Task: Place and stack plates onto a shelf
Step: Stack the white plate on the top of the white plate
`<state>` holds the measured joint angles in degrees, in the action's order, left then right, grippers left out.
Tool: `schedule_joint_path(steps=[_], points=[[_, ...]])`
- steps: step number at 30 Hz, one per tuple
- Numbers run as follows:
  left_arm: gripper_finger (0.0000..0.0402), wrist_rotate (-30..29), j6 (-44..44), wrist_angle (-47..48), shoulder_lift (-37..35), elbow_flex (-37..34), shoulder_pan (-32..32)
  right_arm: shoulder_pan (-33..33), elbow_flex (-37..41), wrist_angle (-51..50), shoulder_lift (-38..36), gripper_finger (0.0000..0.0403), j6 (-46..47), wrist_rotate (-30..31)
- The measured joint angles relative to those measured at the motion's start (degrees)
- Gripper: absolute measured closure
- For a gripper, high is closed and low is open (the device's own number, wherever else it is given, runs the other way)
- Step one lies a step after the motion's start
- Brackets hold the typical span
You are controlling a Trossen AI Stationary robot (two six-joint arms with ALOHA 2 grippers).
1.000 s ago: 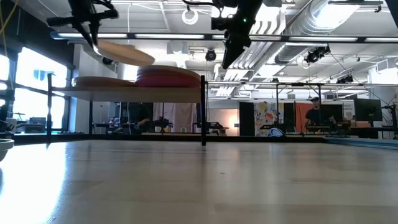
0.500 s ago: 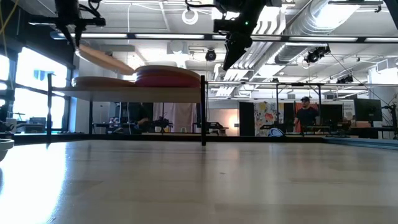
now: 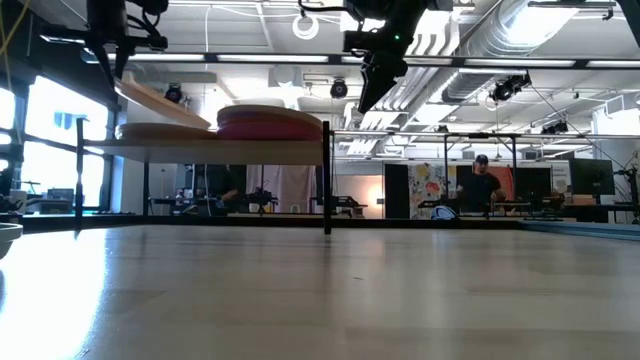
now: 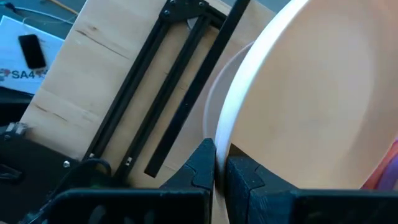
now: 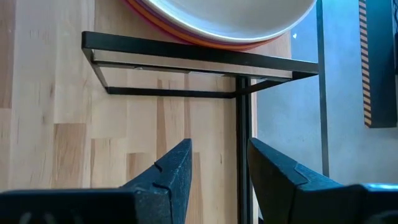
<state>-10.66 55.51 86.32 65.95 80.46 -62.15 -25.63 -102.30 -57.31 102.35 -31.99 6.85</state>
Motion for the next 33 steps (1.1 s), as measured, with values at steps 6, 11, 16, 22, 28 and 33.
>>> schedule_joint_path(steps=[6, 11, 16, 22, 28, 33], points=[[0.0397, -0.04, 0.39, -0.13, 3.91, -0.05, 2.01, 0.00, 0.00, -0.03, 0.00, 0.0269, -0.28, 0.00], [0.0397, -0.23, -0.19, -1.05, 5.66, -0.05, 1.96, 0.00, 0.00, -0.25, 0.00, 0.0269, -0.46, 0.00], [0.0397, -0.17, -0.55, -0.93, 6.15, -0.05, 1.98, 0.00, 0.00, -0.25, 0.00, 0.0269, -0.46, 0.00], [0.0392, 1.20, -0.57, -0.85, 6.15, -0.05, 1.98, 0.00, 0.00, -0.25, 0.00, 0.0269, -0.46, 0.00], [0.0365, 1.36, -2.28, -0.85, 6.15, -0.05, 1.98, 0.00, 0.00, -0.27, 0.00, 0.0269, -0.46, 0.00], [0.0341, 1.36, -2.23, -0.83, 6.15, -0.05, 1.98, 0.00, 0.00, -0.39, 0.00, 0.0269, -0.46, 0.00]])
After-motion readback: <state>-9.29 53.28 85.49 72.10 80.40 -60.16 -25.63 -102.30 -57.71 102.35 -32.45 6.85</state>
